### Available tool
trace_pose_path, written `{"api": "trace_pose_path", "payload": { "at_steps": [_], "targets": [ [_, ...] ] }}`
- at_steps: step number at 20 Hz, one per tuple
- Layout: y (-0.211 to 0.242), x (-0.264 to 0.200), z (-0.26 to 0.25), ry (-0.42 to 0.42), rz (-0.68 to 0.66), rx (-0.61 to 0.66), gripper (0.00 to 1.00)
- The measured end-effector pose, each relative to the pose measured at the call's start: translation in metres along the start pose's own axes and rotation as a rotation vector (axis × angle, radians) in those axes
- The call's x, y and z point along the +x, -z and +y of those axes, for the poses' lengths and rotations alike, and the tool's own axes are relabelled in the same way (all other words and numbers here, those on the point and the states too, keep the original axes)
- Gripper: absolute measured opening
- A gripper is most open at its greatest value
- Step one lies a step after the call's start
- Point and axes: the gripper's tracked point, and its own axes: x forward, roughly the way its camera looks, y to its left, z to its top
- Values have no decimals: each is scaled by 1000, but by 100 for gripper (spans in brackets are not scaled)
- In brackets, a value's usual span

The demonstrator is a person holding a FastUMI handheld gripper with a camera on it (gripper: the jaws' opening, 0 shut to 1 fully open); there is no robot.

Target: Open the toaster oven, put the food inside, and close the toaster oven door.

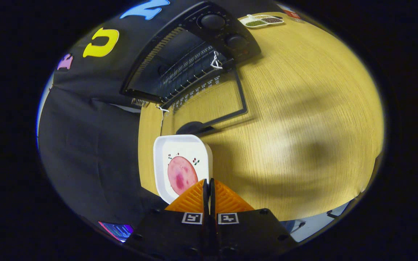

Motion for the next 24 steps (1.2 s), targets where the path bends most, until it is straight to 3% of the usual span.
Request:
{"api": "trace_pose_path", "payload": {
  "at_steps": [9,15,19,24],
  "targets": [
    [-43,15,54,-32,-283,222,2],
    [-76,19,58,-28,-459,399,2],
    [-98,31,68,-84,-493,543,2],
    [-127,52,73,-90,-556,651,2]
  ]
}}
